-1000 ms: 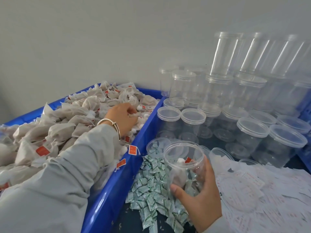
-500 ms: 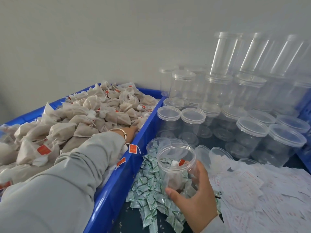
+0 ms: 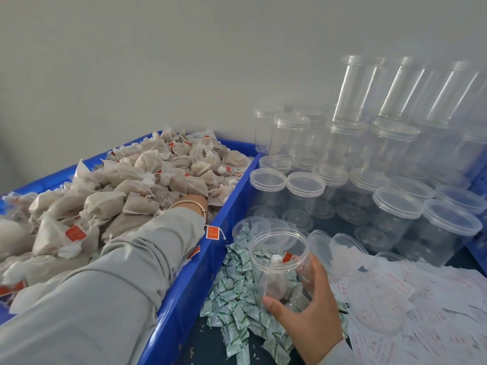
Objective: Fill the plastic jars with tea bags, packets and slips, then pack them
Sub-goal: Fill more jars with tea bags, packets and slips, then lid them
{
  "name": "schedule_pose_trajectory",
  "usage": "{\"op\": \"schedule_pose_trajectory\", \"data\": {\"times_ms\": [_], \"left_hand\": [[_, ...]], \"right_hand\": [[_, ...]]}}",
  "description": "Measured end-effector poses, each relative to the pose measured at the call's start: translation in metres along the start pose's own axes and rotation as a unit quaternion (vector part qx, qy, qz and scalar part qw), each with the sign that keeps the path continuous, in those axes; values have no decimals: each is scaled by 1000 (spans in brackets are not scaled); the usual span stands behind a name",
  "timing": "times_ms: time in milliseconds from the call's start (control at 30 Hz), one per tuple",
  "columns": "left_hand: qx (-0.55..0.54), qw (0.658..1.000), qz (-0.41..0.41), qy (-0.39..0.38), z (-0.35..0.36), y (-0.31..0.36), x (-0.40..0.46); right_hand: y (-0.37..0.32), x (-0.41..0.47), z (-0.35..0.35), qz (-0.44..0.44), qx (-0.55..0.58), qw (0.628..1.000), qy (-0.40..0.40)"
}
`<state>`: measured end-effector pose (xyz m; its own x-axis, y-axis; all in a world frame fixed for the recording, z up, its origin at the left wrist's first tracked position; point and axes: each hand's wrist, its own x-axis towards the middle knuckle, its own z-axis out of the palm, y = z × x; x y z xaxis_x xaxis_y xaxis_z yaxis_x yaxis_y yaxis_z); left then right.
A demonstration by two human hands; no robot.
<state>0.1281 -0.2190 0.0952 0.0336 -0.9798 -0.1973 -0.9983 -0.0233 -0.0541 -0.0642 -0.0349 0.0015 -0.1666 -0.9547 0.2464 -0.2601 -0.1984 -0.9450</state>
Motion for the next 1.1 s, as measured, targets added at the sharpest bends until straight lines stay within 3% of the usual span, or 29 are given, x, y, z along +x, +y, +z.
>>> {"op": "schedule_pose_trajectory", "data": {"times_ms": [133, 200, 300, 367, 467, 567, 633, 700, 833, 967, 1100], "left_hand": [[6, 1000, -3, -5, -8, -1, -1], [-22, 999, -7, 38, -12, -4, -2], [-169, 973, -31, 152, -18, -11, -8], [-279, 935, -26, 219, -24, -12, -14], [-458, 858, 31, 229, -34, -5, -29], [-663, 730, 75, 148, -40, 15, -49], [-727, 672, 120, 72, -40, 29, -65], [-714, 674, 187, 33, -35, 38, -77], [-588, 748, 309, 10, -21, 46, -93], [-485, 788, 379, 0, -15, 49, -98], [-422, 815, 398, -5, -12, 47, -100]], "right_hand": [[1, 0, -1, 2, -5, 1000, -5], [1, 1, -2, 0, -7, 1000, -2], [1, 2, -3, 10, -7, 1000, 2], [1, 2, -3, 15, -5, 1000, 1], [-2, 2, -3, 22, -13, 1000, -12], [-2, 2, -2, 25, -11, 1000, -8], [-3, 2, -2, 27, -3, 1000, -7], [-4, 3, -1, 25, -4, 1000, -5], [-4, 3, 0, 8, -8, 1000, 9], [-6, 3, 0, 9, -10, 1000, 17], [-8, 3, 1, 14, -24, 999, 20]]}}
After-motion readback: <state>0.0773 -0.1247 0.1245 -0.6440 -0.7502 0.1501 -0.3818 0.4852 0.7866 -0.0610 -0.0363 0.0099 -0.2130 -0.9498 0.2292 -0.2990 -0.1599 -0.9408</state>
